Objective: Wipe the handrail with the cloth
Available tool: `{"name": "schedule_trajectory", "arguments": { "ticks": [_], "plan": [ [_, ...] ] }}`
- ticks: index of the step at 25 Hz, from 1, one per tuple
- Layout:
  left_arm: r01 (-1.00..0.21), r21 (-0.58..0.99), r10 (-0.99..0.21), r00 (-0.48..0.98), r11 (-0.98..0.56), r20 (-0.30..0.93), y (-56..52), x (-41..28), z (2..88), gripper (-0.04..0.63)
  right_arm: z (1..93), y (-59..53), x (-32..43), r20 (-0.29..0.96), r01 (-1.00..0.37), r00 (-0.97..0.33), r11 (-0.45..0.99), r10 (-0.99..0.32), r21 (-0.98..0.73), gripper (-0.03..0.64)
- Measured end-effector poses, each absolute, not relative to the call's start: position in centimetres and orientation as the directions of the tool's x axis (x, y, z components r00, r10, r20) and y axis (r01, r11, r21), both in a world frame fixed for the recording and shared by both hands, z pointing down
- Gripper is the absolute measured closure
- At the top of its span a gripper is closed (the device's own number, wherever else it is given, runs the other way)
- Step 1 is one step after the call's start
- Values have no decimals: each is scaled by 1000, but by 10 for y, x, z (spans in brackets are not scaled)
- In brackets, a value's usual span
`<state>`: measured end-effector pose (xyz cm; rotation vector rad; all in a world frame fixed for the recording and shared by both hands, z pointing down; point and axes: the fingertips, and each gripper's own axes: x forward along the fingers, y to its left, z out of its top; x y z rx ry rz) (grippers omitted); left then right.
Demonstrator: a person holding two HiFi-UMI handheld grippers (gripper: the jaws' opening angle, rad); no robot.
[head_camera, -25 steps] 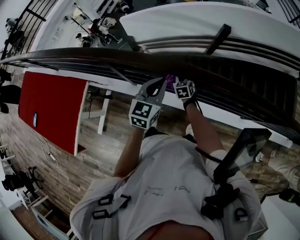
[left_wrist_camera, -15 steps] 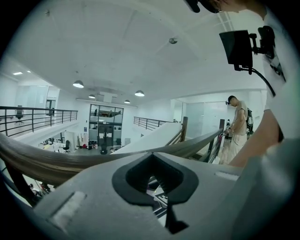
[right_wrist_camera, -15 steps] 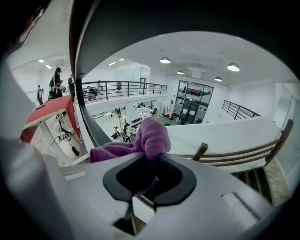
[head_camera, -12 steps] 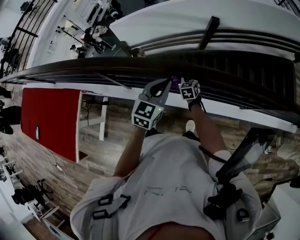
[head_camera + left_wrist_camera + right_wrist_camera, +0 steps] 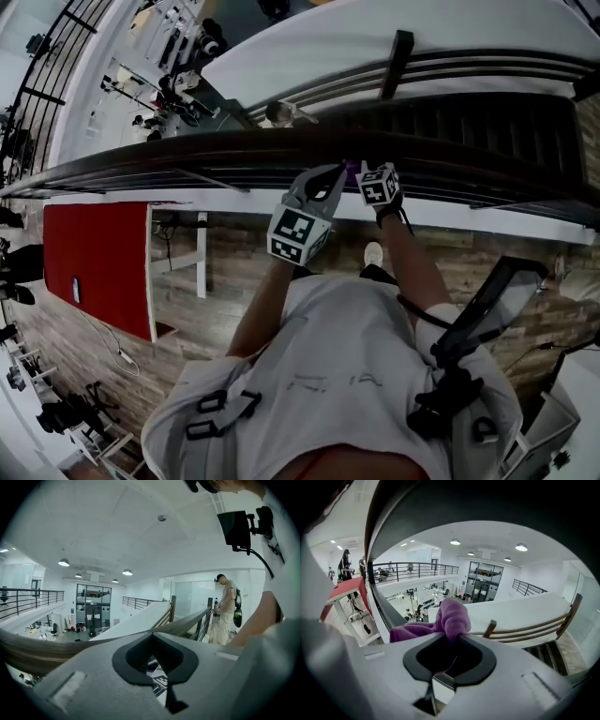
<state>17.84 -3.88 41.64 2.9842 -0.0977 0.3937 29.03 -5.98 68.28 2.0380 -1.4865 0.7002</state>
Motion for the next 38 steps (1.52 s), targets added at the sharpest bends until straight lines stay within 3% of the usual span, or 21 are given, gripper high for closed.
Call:
{"name": "schedule_trajectory", "arguments": {
  "ticks": [20, 38],
  "plan": [
    [159, 150, 199, 931, -976, 306, 73, 270, 449, 595, 687, 40, 383, 625, -905, 406, -389, -666, 174, 565],
    [361, 222, 418, 847, -906, 330, 199, 343, 483, 594, 673, 191, 520, 606, -773, 591, -590, -533, 235, 565]
  ]
}}
